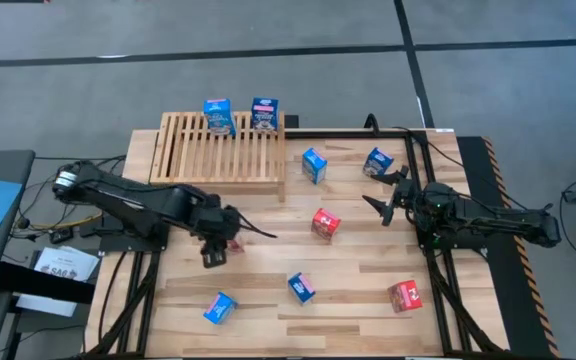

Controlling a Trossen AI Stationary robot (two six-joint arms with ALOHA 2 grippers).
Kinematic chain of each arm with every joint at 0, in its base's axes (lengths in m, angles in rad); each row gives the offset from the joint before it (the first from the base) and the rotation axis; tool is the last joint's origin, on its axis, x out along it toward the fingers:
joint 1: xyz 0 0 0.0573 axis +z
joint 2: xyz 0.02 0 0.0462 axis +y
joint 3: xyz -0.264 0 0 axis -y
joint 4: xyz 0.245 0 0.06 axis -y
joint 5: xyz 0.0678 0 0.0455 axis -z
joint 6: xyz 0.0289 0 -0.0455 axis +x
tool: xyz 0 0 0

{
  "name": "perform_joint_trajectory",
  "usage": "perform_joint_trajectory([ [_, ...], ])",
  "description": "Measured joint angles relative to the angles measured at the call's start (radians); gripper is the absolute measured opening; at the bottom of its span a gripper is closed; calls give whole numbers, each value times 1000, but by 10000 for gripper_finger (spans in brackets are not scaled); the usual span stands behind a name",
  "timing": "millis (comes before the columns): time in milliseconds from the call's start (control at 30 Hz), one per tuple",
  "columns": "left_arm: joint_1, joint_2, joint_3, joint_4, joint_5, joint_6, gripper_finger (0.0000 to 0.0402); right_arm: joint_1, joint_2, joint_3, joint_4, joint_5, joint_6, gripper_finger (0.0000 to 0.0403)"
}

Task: Stack cereal on shelf
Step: Put the left red cereal box on the shelf

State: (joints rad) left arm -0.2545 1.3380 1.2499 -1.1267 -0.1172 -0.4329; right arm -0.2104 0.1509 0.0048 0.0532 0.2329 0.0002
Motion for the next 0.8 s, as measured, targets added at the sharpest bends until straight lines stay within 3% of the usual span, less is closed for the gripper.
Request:
perform_joint_trajectory([
  [167, 0, -116, 0, -62, -52, 30, 151, 0, 0, 0, 0, 0, 0, 364],
  [500, 88, -329, 0, -137, -275, 137, 151, 0, 0, 0, 0, 0, 0, 364],
  [800, 242, -370, 97, -176, -371, 377, 151, 0, 0, 0, 0, 0, 0, 364],
])
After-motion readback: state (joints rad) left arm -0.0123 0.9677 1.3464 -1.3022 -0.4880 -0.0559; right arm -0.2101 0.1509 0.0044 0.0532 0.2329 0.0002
